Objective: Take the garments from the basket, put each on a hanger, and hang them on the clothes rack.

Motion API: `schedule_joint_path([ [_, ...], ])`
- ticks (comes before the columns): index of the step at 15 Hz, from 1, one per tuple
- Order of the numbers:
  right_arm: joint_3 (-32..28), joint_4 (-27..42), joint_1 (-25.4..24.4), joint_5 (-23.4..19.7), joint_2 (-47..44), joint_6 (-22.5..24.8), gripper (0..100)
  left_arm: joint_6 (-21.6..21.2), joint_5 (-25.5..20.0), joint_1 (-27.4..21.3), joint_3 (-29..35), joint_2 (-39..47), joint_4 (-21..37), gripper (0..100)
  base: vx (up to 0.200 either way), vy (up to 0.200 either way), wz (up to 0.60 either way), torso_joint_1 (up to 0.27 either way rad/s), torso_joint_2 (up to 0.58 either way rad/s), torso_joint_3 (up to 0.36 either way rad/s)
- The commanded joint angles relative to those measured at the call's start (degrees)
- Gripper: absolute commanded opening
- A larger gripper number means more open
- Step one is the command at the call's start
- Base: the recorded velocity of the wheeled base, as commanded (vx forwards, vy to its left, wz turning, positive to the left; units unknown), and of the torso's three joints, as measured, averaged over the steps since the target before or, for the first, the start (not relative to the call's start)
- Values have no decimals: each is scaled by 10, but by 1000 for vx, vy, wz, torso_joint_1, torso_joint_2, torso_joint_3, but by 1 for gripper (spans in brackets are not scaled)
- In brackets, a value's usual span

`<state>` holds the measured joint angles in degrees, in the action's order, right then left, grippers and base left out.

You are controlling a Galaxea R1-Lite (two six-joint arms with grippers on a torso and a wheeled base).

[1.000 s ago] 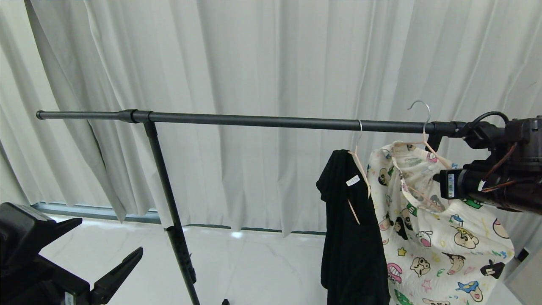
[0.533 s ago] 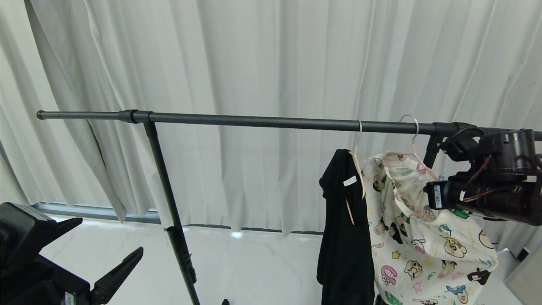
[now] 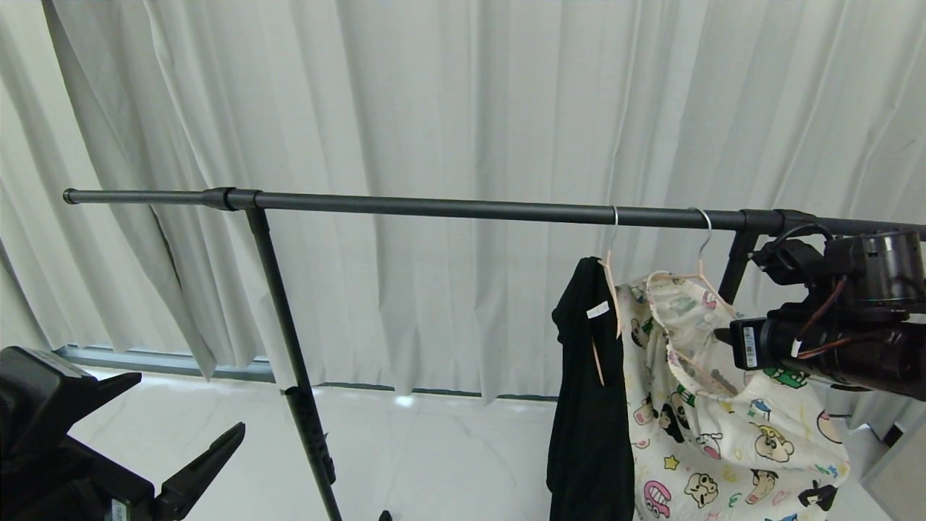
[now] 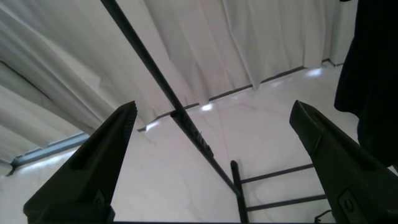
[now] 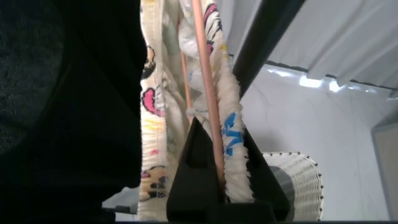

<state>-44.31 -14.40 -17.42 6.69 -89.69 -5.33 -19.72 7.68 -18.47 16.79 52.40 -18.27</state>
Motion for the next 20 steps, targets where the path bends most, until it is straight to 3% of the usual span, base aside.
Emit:
schedule_joint_path([
  [1,7,0,-1,-5,42,-11,100,0,1,0,0,-1,0,100,0,0,0,0,0,0],
  [6,58,-10,1,-54,190,-33,100,0,6,5,-9,-5,1,100,0,0,0,0,0,0],
  [9,119,-10,32,-49,268,-26,100,3,52,32,-25,-9,1,100,-200,0,0,7,5,1],
  [13,181,-7,133,-48,362,-9,100,4,53,99,-86,-83,1,100,-200,0,0,-5,4,2],
  [16,256,-2,252,-48,421,53,100,3,54,165,-152,-172,3,100,-200,0,0,-1,2,6],
  [17,259,-2,255,-48,423,54,100,3,54,167,-155,-175,3,100,-200,0,0,-2,2,7],
  [18,300,17,286,-48,478,73,100,2,59,203,-168,-262,60,100,-200,0,0,-2,2,7],
  [20,338,34,283,-49,529,84,100,1,71,215,-163,-380,162,100,-200,0,0,-2,-2,5],
])
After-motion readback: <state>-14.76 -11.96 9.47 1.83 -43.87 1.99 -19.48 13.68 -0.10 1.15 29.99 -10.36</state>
